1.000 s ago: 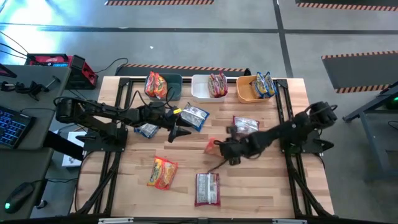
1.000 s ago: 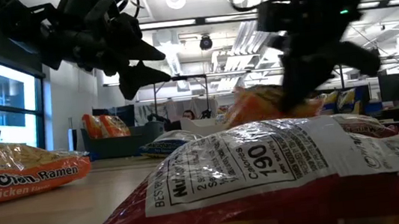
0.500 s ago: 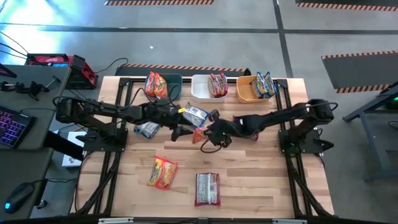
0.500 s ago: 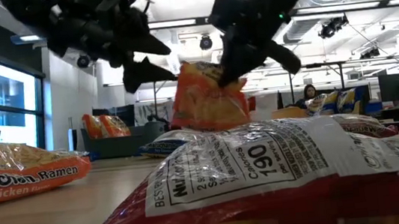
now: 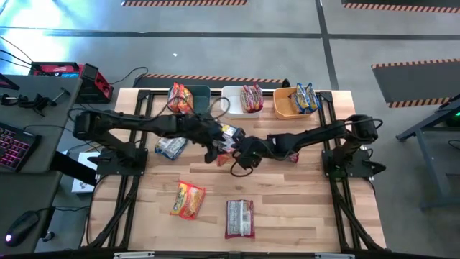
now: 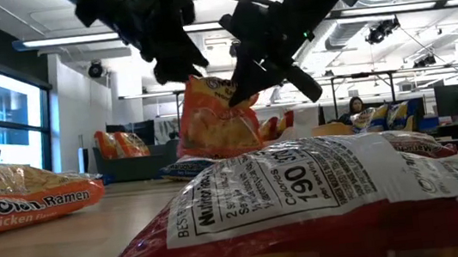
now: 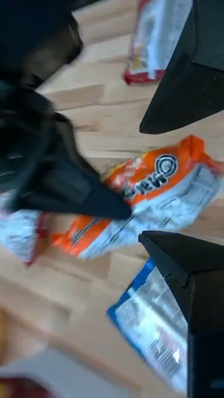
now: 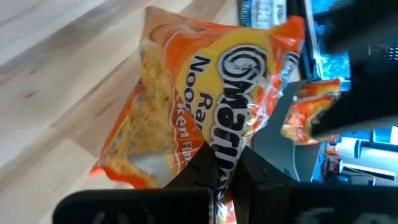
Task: Sort Maruchan noodles
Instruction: Put the right orange noodle pack into the blue bin
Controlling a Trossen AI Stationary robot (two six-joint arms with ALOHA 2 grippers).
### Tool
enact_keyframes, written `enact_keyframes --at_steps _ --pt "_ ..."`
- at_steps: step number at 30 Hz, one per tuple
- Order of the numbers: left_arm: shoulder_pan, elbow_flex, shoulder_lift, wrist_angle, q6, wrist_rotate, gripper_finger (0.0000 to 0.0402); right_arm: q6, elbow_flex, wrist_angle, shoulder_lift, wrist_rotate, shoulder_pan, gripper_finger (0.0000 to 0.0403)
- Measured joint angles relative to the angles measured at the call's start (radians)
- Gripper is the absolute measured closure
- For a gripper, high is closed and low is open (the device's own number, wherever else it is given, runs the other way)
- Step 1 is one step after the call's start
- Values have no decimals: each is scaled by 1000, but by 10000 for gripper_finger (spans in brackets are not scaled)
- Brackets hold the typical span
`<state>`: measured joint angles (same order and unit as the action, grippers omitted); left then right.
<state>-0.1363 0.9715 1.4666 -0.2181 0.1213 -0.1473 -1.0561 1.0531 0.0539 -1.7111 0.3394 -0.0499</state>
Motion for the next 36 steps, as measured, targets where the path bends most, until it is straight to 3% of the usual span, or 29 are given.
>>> enact_keyframes --at_steps 7,14,27,36 --pt "17 115 140 -74 -3 -54 146 -26 0 -16 0 -7 26 403" --pt "16 196 205 -165 -17 30 146 -18 -4 -3 -3 -8 37 403" --pt "-8 212 211 -184 -8 26 146 -18 -4 -34 -3 -10 35 403" --pt "-8 202 220 -283 1 38 147 -21 5 -113 2 1 17 403"
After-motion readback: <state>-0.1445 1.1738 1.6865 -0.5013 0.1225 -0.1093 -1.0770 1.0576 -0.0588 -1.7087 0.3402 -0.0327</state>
